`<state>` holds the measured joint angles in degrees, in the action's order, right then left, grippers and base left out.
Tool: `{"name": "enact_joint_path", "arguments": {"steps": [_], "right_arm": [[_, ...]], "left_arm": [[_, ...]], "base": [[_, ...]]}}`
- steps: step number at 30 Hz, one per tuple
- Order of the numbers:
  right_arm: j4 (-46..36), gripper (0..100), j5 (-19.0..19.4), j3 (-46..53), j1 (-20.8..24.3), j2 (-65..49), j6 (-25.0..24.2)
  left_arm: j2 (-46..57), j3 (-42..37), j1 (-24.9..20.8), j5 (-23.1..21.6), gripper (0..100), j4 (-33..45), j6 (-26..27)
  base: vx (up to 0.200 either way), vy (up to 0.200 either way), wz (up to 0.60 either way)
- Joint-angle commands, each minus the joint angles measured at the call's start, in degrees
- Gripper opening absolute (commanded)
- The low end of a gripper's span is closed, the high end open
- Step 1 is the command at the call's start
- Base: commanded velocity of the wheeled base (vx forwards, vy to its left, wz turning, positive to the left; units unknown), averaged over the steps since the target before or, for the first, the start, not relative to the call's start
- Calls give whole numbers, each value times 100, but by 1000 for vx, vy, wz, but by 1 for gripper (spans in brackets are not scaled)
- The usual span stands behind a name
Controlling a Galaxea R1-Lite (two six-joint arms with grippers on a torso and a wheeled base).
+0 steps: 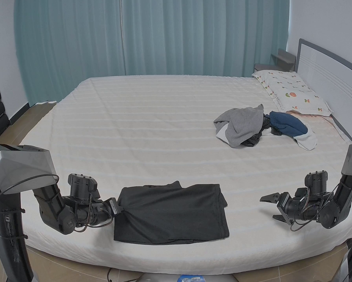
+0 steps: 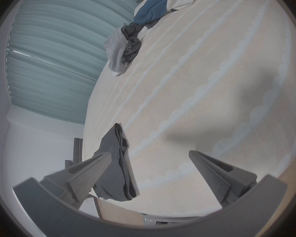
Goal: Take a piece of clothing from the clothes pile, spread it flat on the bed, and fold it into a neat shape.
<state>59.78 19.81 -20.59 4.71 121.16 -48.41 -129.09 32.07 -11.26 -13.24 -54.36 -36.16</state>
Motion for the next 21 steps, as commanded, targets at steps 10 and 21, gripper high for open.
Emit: {"name": "enact_joint_path", "arguments": {"steps": [10,21], "right_arm": [[7,100,-3,-6,39,13,-2],[7,100,-3,-6,39,13,-2]], "left_arm": [[24,-17,45,6,0,-5,-14],[33,-43,45,6,0,-5,-23]], "base": [[0,200,0],[0,200,0]]}}
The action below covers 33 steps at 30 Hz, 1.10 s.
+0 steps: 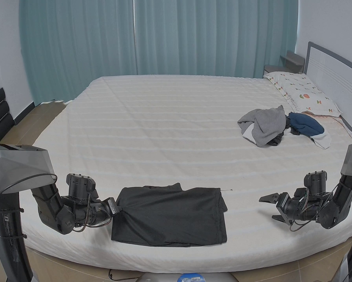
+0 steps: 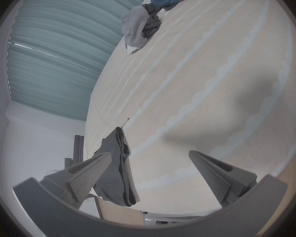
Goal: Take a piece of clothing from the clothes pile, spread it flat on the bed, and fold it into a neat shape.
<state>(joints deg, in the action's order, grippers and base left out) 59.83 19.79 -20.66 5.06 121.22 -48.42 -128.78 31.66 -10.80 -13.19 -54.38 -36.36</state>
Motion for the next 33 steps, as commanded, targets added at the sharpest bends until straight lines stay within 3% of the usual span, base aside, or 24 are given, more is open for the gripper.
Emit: {"name": "enact_joint_path", "arguments": {"steps": [1,13,33], "right_arm": [[-7,100,8,1,4,7,-1],[2,100,-1,1,4,7,-1],[2,100,-10,10,13,-11,-1]], "left_arm": [[2,-2,-1,1,0,-2,-2],[2,-55,-27,1,0,-2,7],[46,-345,-221,124,0,7,7]], "base": [[0,200,0],[0,200,0],[0,0,0]]}}
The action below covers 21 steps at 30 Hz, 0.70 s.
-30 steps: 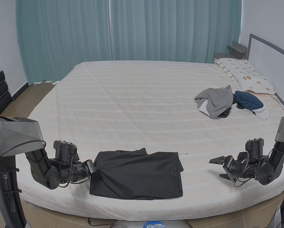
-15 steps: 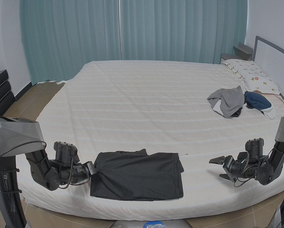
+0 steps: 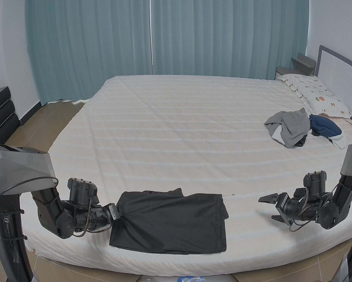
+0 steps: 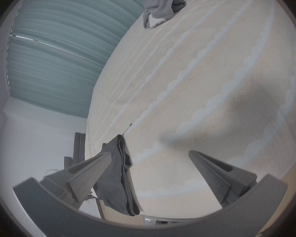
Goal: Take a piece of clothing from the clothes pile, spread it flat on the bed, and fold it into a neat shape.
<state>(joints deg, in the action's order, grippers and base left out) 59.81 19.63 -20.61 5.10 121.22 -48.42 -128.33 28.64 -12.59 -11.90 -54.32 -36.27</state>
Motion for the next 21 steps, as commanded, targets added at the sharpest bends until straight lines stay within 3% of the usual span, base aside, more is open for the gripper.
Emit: {"name": "enact_joint_path", "arguments": {"steps": [1,3,4,11,16,21], "right_arm": [[5,100,6,5,18,-11,-1],[5,100,-3,5,27,-2,-9],[5,100,-3,5,35,-2,-9],[5,100,15,22,44,-46,-1],[5,100,-3,49,317,-46,-18],[5,100,-47,14,475,-46,-36]], "left_arm": [[1,-51,-59,-6,0,0,-3],[1,-60,-85,-6,0,0,-12],[10,-69,-85,-6,100,0,-12],[1,-60,-85,100,100,18,-12],[45,-33,-77,161,100,9,-30],[124,72,-59,170,100,-8,-443]], "base": [[0,0,0],[0,0,0],[0,0,0],[0,0,0],[0,0,0],[0,0,0]]}}
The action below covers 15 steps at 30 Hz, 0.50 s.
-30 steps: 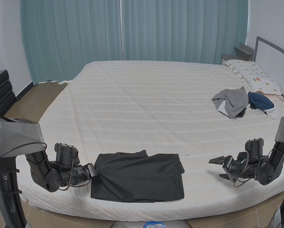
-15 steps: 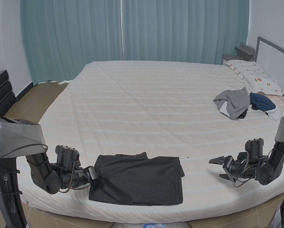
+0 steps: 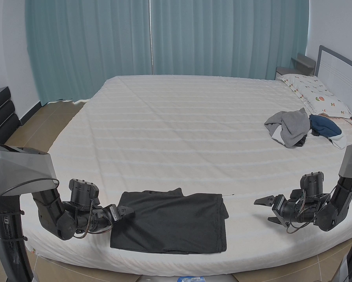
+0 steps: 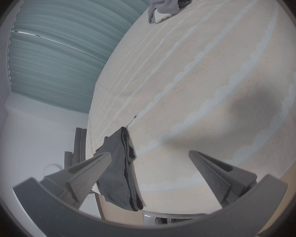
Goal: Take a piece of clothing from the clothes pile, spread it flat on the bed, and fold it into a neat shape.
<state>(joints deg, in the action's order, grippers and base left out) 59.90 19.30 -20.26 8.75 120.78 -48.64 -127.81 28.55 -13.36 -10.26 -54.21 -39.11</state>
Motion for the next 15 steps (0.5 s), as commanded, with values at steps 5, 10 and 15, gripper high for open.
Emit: {"name": "enact_joint_path", "arguments": {"steps": [5,10,15], "right_arm": [[4,100,-14,-66,241,-2,-40],[4,100,-242,-154,865,33,-155],[-5,100,-1148,-321,1656,-20,-295]], "left_arm": [[212,309,97,16,100,-10,-721],[203,414,35,578,100,-28,-809],[441,265,18,816,100,-10,-800]], "base": [[0,0,0],[0,0,0],[0,0,0]]}}
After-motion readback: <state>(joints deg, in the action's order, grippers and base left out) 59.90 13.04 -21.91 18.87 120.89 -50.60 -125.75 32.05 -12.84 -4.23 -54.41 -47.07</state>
